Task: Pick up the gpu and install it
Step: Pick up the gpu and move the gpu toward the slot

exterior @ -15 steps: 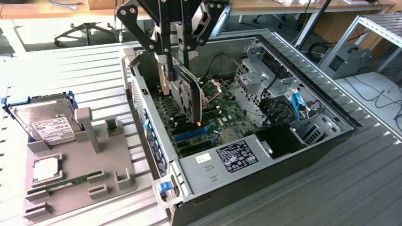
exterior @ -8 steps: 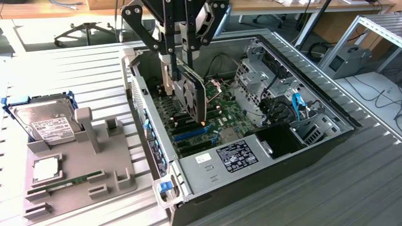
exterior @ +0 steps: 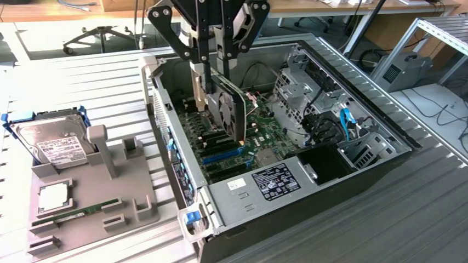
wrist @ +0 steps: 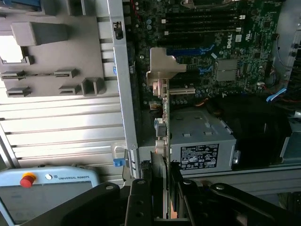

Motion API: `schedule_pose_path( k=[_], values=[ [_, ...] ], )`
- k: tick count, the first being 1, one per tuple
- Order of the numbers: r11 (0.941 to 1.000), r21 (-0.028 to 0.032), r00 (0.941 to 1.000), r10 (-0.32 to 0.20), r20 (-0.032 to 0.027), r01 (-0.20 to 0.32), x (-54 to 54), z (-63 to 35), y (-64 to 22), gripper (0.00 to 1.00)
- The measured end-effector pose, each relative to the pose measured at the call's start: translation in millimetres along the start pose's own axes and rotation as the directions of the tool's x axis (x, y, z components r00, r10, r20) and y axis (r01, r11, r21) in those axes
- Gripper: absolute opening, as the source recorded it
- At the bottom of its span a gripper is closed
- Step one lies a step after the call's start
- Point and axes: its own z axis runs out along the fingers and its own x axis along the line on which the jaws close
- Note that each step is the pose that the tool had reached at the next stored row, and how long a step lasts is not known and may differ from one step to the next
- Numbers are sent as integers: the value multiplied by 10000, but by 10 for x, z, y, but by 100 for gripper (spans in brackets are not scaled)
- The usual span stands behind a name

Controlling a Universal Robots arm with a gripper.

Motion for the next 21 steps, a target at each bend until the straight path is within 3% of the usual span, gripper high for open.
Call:
schedule_pose_path(
  k=[18,19,21],
  values=[
    [9994,336,10000,-9,24,8,-121,6,9,26],
    [9992,393,10000,-11,28,10,-142,6,11,26],
    [9990,449,10000,-12,31,11,-161,7,13,26]
  ],
)
